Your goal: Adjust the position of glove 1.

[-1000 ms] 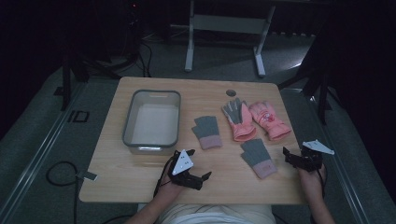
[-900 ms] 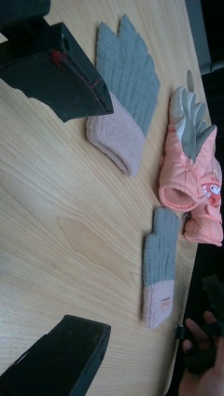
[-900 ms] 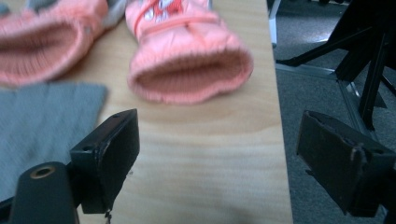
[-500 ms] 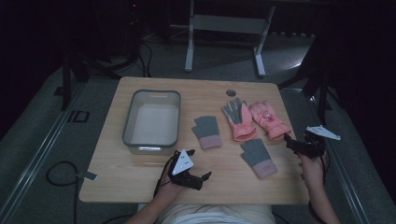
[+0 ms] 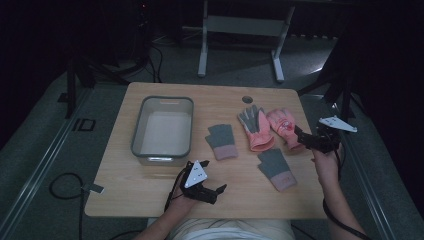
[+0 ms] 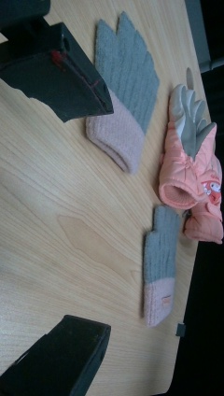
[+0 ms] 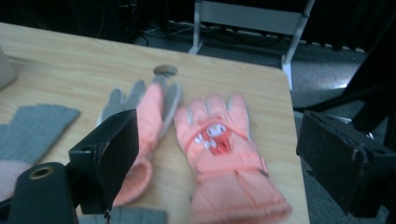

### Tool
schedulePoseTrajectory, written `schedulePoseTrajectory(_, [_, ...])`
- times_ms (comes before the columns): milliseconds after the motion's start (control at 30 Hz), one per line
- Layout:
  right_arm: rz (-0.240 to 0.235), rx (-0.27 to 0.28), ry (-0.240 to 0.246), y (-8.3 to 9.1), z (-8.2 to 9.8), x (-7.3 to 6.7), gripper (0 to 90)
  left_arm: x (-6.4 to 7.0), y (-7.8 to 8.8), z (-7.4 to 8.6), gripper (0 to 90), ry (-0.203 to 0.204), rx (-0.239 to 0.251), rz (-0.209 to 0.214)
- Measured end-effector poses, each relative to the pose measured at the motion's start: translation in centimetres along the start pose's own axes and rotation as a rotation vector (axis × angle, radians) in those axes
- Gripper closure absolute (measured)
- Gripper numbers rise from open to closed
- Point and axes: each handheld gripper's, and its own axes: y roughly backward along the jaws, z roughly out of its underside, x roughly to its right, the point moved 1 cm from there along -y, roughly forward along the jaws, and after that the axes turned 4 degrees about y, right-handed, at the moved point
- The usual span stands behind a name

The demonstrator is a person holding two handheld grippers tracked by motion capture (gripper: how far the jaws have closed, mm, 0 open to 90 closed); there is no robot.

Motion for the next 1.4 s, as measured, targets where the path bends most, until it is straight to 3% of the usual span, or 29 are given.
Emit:
schedulePoseTrajectory(100, [-0.014,0.009,0.003,-0.1,-0.7,-0.4,13.8,0.0,0.0,0.0,0.0,0.000,0.000,0.001])
schedulePoseTrajectory(167, [-0.079,0.000,-0.013,-0.4,-1.4,-0.9,15.1,0.0,0.0,0.0,0.0,0.000,0.001,0.001])
schedulePoseTrajectory(267, [-0.114,-0.010,-0.011,-0.8,-1.8,-1.5,15.9,0.0,0.0,0.0,0.0,-0.001,0.001,0.002])
schedulePoseTrajectory(433, [-0.144,-0.023,-0.035,-1.4,-2.1,-2.5,15.9,0.0,0.0,0.0,0.0,-0.001,0.002,0.003])
schedulePoseTrajectory(567, [-0.144,-0.022,-0.025,-1.9,-2.3,-3.2,14.1,0.0,0.0,0.0,0.0,-0.002,0.002,0.003])
schedulePoseTrajectory(733, [-0.168,-0.035,0.038,-2.9,-2.5,-5.1,11.2,0.0,0.0,0.0,0.0,0.000,0.000,0.006])
schedulePoseTrajectory(800, [-0.212,-0.035,0.083,-3.3,-2.6,-6.5,11.2,0.0,0.0,0.0,0.0,0.002,0.001,0.006])
schedulePoseTrajectory(967, [-0.251,-0.057,0.097,-3.9,-2.6,-7.6,11.5,0.0,0.0,0.0,0.0,0.009,0.002,0.008])
schedulePoseTrajectory(1000, [-0.291,-0.073,0.107,-4.4,-2.5,-8.4,13.3,0.0,0.0,0.0,0.0,0.010,0.002,0.009])
schedulePoseTrajectory(1133, [-0.326,-0.085,0.118,-4.9,-2.4,-9.4,14.2,0.0,0.0,0.0,0.0,0.009,0.001,0.008])
schedulePoseTrajectory(1167, [-0.351,-0.093,0.129,-5.4,-2.4,-10.4,18.4,0.0,0.0,0.0,0.0,0.010,0.002,0.009])
schedulePoseTrajectory(1333, [-0.376,-0.092,0.145,-6.1,-2.3,-11.5,21.1,0.0,0.0,0.0,0.0,0.010,0.002,0.009])
schedulePoseTrajectory(1400, [-0.398,-0.096,0.160,-6.7,-2.3,-12.4,28.0,0.0,0.0,0.0,0.0,0.006,0.003,0.008])
